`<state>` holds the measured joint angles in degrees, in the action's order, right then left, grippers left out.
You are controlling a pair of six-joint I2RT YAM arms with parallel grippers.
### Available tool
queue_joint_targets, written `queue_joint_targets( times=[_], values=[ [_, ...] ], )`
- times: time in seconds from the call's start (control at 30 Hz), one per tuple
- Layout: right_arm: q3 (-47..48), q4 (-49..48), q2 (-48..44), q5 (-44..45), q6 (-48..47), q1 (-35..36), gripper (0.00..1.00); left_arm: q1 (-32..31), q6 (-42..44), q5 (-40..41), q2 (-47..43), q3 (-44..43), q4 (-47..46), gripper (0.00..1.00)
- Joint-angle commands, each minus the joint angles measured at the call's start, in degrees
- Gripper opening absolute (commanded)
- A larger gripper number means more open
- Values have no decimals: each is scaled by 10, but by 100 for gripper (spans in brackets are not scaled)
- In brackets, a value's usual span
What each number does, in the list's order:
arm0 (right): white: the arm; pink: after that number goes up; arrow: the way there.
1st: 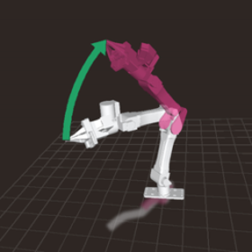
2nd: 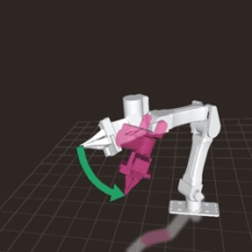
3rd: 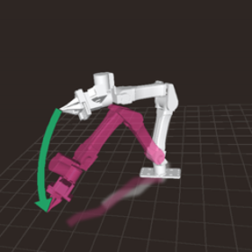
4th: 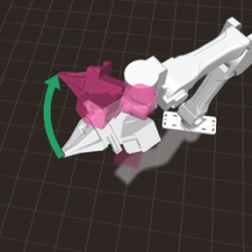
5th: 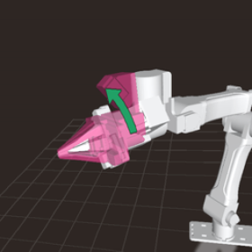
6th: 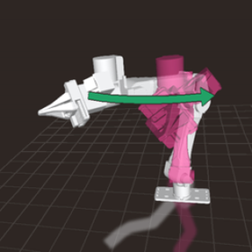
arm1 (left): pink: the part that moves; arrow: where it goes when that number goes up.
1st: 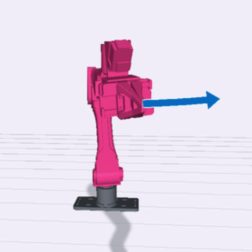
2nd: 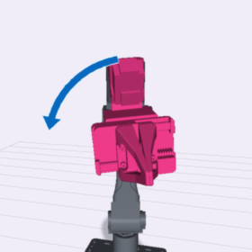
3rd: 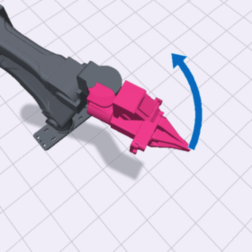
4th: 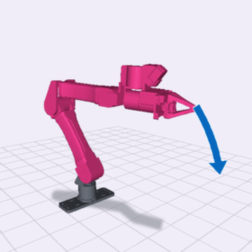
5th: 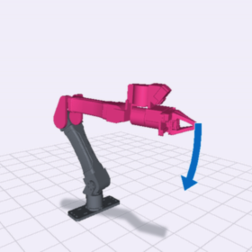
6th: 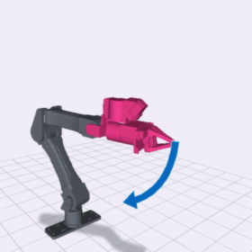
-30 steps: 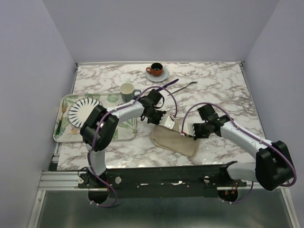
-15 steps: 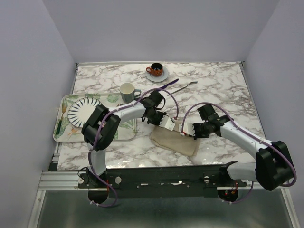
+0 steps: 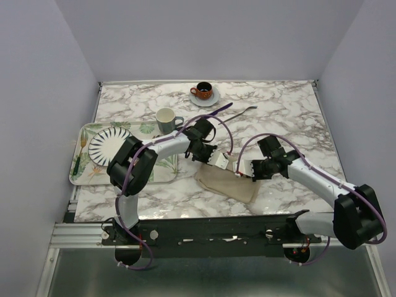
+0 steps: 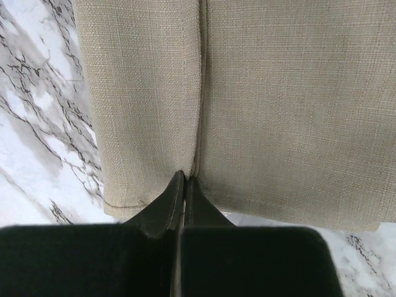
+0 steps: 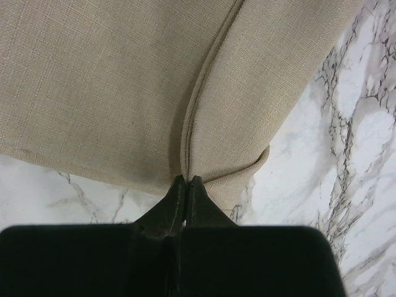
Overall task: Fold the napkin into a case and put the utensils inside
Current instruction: Fold the lower triangle-folded napkin at the center of the board.
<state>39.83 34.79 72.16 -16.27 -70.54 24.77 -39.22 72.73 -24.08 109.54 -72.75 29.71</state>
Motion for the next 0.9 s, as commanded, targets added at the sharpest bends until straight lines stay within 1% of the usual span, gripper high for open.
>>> queue_joint_targets(
  times=[0.0, 0.2, 0.43, 0.57, 0.7, 0.87],
  values=[
    [12, -3, -19, 10, -3, -3, 1, 7, -29, -10, -6, -20, 5, 0],
    [22, 7, -32, 9, -2, -8, 1, 10, -43, -26, -31, -33, 37, 0],
    [26, 49, -46, -14, -10, -7, 1, 10, -45, -43, -57, -30, 82, 0],
    [-4, 53, -54, -18, -27, -4, 1, 9, -57, -46, -56, -24, 104, 0],
    [-23, 25, -26, 3, -37, 1, 1, 5, -79, -47, -40, -30, 117, 0],
    [-15, 4, 22, 30, -38, 1, 1, -5, -117, -47, -9, -42, 130, 0]
  ],
)
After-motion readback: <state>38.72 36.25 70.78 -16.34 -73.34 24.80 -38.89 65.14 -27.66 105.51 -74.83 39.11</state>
